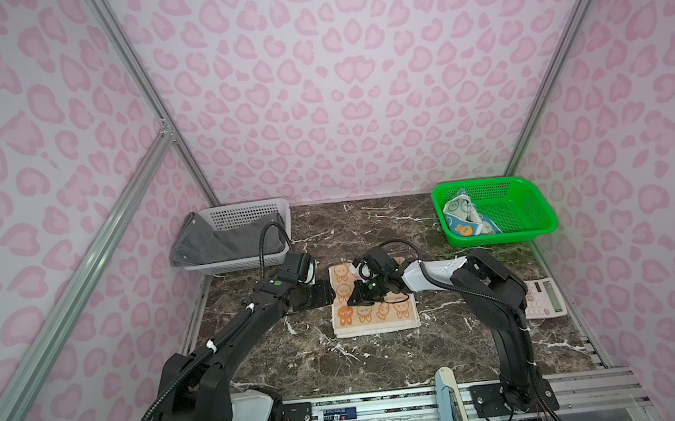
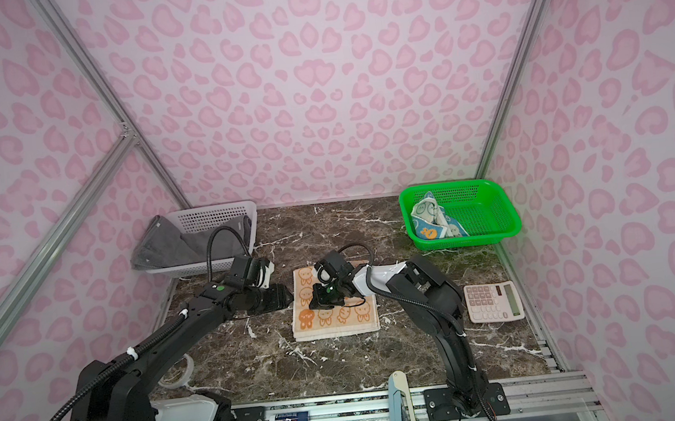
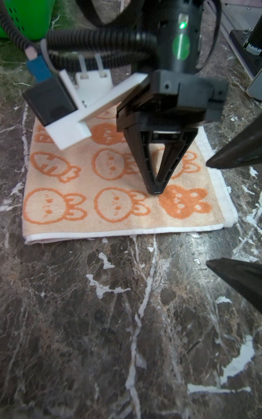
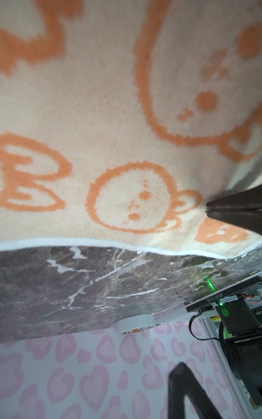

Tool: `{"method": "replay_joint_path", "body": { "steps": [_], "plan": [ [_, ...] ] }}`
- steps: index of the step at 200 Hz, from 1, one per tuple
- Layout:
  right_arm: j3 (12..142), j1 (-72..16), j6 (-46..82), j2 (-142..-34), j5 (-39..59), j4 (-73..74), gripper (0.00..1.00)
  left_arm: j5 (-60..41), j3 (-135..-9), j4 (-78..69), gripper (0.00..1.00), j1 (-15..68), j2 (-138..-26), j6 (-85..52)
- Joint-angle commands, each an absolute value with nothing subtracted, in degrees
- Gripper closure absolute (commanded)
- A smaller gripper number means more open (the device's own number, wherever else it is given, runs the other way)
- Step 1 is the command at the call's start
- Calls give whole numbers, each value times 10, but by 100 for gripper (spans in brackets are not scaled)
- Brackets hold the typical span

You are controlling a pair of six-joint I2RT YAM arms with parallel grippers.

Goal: Fold and stack the towels

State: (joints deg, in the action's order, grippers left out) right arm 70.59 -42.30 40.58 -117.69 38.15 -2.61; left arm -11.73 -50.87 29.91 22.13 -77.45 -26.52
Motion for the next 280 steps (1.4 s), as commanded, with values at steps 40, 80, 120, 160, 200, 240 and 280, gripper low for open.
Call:
{"method": "replay_joint_path", "body": {
  "steps": [40, 80, 120, 160, 200, 240, 280],
  "plan": [
    [710, -401, 357, -1113, 340, -37, 87, -125, -617, 252, 35, 190, -890, -219],
    [695, -360, 289, -1070, 256, -113, 70, -134, -692, 247, 36, 190, -997, -187],
    [699, -308, 240, -1051, 177, -192, 63, -126, -755, 256, 38, 190, -1083, -167],
    [694, -255, 228, -1065, 157, -207, 60, -117, -796, 263, 40, 190, -1142, -159],
    [713, -233, 224, -1097, 156, -198, 56, -96, -816, 272, 41, 189, -1173, -151],
    [746, -222, 221, -1134, 152, -206, 55, -91, -831, 274, 41, 182, -1191, -152],
    [756, -212, 221, -1153, 168, -196, 55, -108, -847, 277, 45, 178, -1210, -156]
  ]
}}
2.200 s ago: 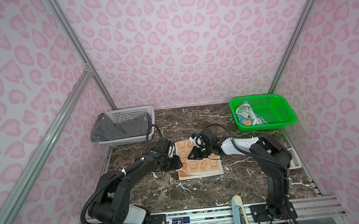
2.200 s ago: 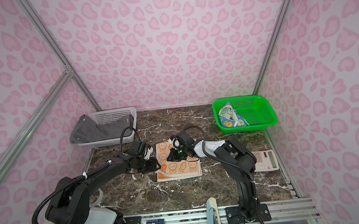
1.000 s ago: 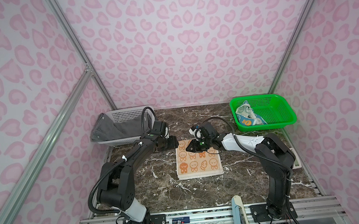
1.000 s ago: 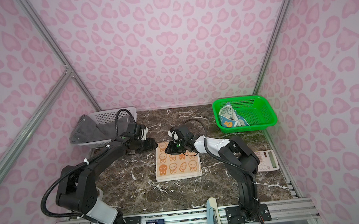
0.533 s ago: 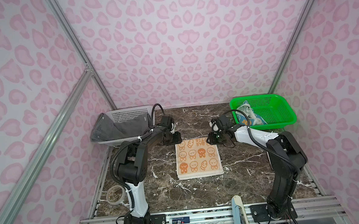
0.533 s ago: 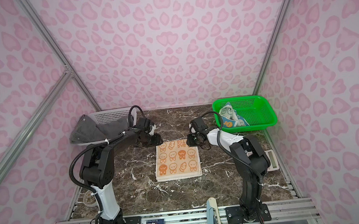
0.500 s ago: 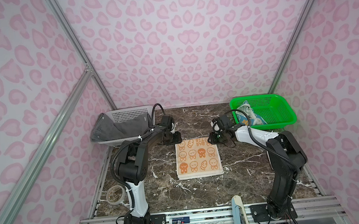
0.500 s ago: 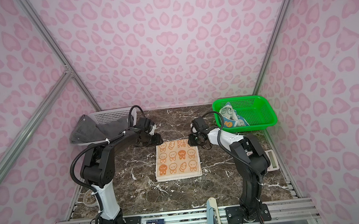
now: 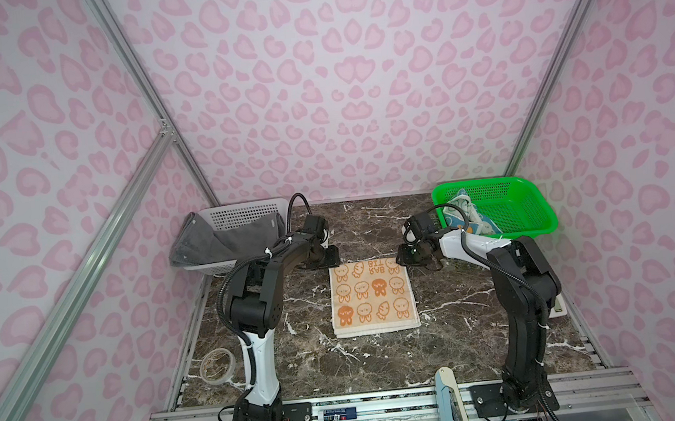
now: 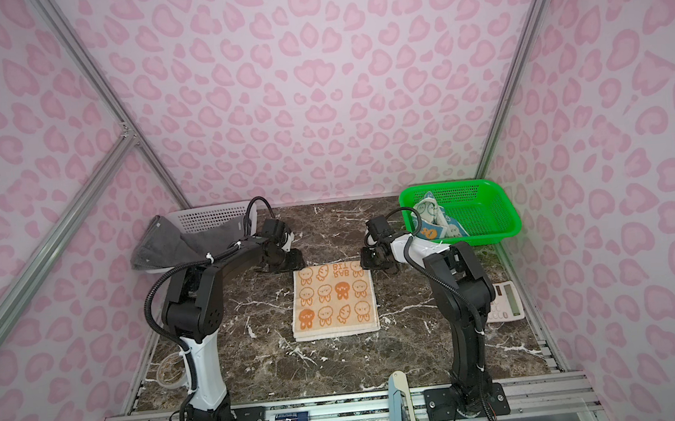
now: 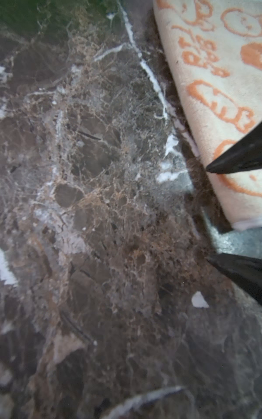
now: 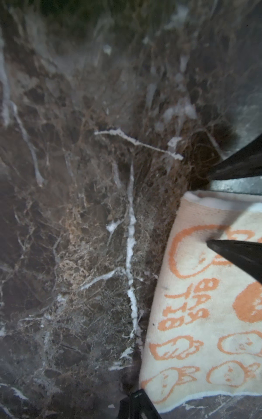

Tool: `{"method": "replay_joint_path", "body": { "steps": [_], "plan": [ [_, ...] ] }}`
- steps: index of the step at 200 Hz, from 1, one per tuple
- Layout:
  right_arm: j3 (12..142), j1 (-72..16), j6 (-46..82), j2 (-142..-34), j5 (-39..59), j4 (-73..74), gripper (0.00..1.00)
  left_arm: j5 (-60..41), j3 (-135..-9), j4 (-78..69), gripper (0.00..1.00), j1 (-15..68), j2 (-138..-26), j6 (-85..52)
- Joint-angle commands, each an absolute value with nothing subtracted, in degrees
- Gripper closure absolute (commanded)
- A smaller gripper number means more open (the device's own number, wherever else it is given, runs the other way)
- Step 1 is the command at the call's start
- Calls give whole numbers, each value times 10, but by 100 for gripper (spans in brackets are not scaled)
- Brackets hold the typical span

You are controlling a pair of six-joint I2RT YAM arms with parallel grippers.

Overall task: Fold and stack the towels
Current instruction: 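Move both grippers to the towel's far edge and grasp it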

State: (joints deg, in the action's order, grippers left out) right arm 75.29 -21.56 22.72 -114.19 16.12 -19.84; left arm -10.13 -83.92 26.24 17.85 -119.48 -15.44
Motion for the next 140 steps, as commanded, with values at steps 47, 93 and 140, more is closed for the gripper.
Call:
{"method": "replay_joint_path", "body": {
  "steps": [47, 93, 140],
  "plan": [
    [767, -208, 218, -1170, 183, -196, 58, -126, -841, 278, 54, 178, -1213, -161],
    [769, -206, 220, -1178, 193, -188, 61, -129, -833, 278, 63, 178, -1214, -160],
    [770, -200, 220, -1181, 193, -188, 61, -135, -840, 295, 68, 178, -1204, -158]
  ]
}}
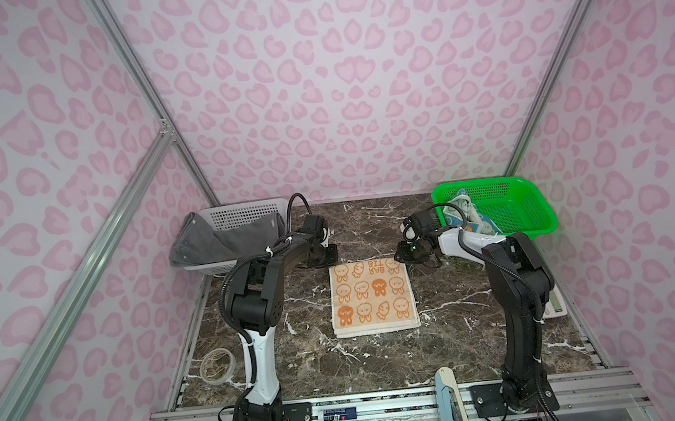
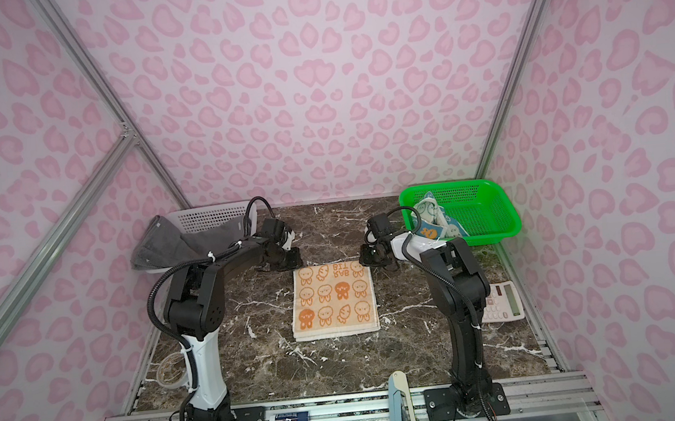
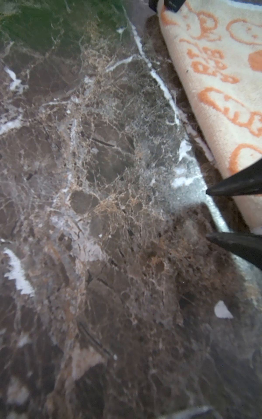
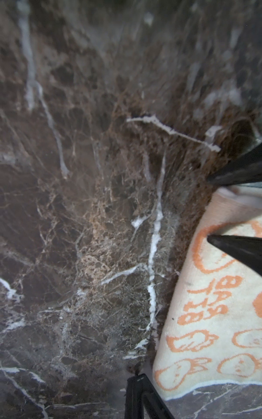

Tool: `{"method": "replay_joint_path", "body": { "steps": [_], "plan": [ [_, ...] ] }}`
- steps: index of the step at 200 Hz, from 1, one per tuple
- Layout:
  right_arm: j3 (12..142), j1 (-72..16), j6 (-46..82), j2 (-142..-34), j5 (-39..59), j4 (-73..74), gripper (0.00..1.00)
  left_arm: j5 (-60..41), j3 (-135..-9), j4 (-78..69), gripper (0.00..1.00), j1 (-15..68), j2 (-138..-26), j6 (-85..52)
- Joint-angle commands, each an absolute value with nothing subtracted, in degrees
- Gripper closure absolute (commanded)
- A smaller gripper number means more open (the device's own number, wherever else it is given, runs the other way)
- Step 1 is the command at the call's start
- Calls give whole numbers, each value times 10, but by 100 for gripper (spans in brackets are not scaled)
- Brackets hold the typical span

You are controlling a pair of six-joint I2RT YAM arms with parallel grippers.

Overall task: Fold and stack the towels
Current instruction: 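Move both grippers to the towel's far edge and grasp it, then lift the far edge with both grippers and fold it toward the robot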

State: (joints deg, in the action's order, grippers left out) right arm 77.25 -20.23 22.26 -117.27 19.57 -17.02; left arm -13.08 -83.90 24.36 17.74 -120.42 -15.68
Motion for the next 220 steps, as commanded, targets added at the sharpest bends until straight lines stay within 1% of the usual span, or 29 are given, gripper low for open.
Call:
{"method": "replay_joint_path", "body": {
  "steps": [1, 13, 15, 22, 42, 59, 86, 126, 152, 161, 165, 190, 220],
  "plan": [
    [770, -199, 220, -1181, 193, -189, 61, -135, -839, 296, 68, 178, -1204, -158],
    [768, -199, 219, -1178, 192, -190, 61, -131, -839, 308, 65, 178, -1194, -154],
    [768, -199, 219, -1177, 192, -191, 61, -130, -838, 309, 61, 178, -1192, -154],
    [767, -199, 218, -1175, 193, -190, 60, -127, -836, 313, 56, 178, -1185, -153],
    [764, -198, 216, -1170, 191, -192, 60, -121, -834, 330, 48, 178, -1168, -150],
    [762, -198, 215, -1168, 191, -194, 60, -119, -826, 335, 47, 178, -1156, -150],
    [762, -198, 220, -1171, 195, -189, 62, -133, -824, 335, 48, 178, -1162, -150],
    [777, -198, 222, -1183, 199, -199, 72, -159, -853, 320, 55, 178, -1198, -158],
    [778, -198, 222, -1184, 201, -202, 76, -167, -871, 319, 63, 178, -1213, -163],
    [777, -197, 222, -1184, 201, -201, 78, -170, -873, 319, 63, 178, -1214, -164],
    [777, -197, 222, -1184, 200, -201, 79, -171, -872, 319, 67, 178, -1215, -163],
    [780, -194, 220, -1188, 202, -201, 85, -170, -871, 319, 74, 178, -1214, -162],
    [782, -194, 213, -1186, 204, -201, 92, -174, -873, 318, 90, 178, -1215, -164]
  ]
}}
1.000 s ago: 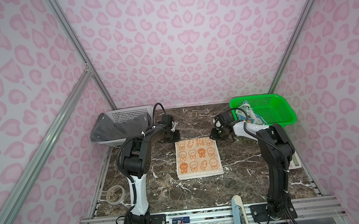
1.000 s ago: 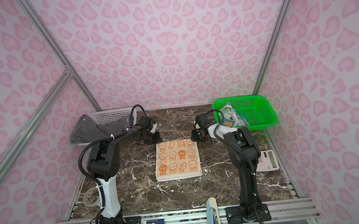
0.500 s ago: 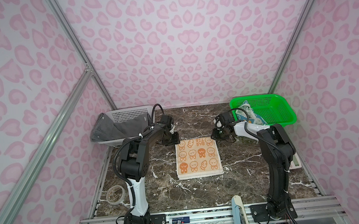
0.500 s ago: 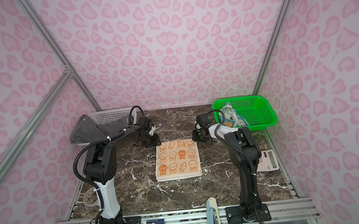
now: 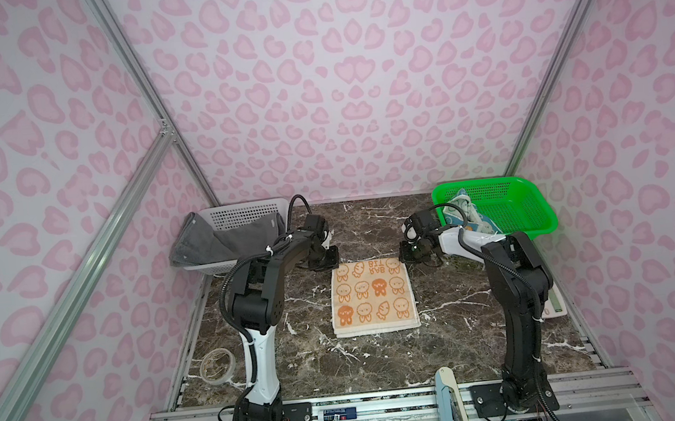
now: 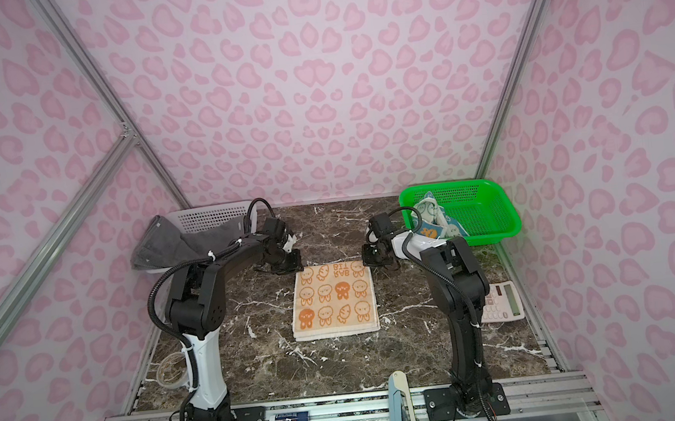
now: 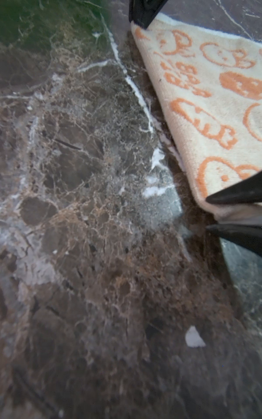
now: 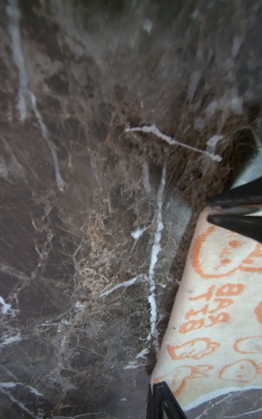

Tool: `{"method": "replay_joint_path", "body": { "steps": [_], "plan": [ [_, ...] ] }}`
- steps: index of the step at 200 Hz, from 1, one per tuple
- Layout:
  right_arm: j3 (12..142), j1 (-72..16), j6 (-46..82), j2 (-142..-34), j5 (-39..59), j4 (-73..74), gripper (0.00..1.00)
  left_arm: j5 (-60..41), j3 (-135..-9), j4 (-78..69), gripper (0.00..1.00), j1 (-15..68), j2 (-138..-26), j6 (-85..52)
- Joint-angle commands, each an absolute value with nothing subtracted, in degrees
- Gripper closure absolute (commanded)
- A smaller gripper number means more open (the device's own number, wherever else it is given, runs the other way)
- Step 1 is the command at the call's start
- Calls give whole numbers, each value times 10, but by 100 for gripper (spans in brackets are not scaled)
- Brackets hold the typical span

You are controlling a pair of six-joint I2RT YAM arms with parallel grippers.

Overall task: Fold and stack the towels
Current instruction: 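Lift the far edge with both grippers and fold it toward the robot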

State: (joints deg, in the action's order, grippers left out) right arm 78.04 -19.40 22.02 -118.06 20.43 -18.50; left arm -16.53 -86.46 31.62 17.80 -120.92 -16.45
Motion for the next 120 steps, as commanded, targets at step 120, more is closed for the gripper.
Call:
{"method": "replay_joint_path", "body": {
  "steps": [120],
  "plan": [
    [692, -192, 129, -1061, 235, -144, 100, -209, -780, 224, 97, 181, -1076, -131]
  ]
}}
